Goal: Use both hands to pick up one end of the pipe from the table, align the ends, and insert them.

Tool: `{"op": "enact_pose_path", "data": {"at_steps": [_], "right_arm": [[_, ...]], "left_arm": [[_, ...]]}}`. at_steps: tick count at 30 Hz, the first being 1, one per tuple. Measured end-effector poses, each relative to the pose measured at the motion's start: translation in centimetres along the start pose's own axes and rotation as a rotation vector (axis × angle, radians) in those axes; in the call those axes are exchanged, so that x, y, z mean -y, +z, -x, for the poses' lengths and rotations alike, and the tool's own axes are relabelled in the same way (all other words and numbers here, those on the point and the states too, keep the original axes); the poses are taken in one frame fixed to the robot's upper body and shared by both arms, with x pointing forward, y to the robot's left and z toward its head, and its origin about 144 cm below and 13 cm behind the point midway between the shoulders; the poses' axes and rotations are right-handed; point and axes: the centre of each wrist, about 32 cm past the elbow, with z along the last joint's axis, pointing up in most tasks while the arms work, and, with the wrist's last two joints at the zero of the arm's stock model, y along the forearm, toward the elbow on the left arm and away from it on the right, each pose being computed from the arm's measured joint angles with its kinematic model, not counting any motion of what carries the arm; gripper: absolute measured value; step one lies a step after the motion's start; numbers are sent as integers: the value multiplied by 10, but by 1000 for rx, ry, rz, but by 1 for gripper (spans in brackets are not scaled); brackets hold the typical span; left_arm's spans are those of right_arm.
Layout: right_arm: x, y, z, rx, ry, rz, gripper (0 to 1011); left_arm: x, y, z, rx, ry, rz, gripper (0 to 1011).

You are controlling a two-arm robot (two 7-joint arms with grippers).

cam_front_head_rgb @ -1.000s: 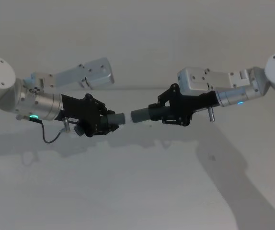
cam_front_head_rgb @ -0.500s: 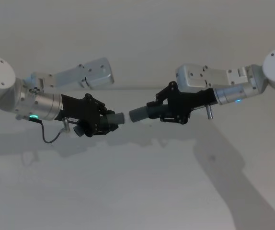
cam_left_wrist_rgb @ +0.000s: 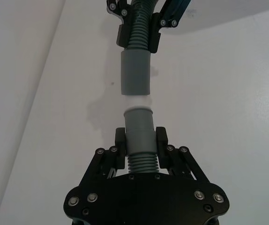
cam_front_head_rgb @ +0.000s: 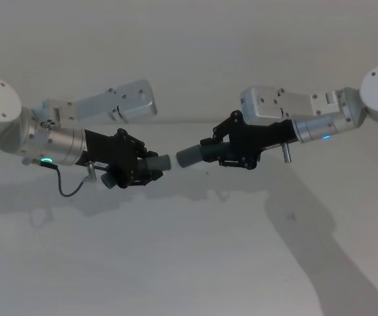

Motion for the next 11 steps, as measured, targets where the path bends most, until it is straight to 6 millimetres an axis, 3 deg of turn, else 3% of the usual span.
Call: {"op": "enact_pose_path", "data": {"at_steps": [11], "right_arm": [[0, 0, 0, -1, -1, -1, 241]], "left_arm": [[0, 0, 0, 0, 0, 0, 344]]}}
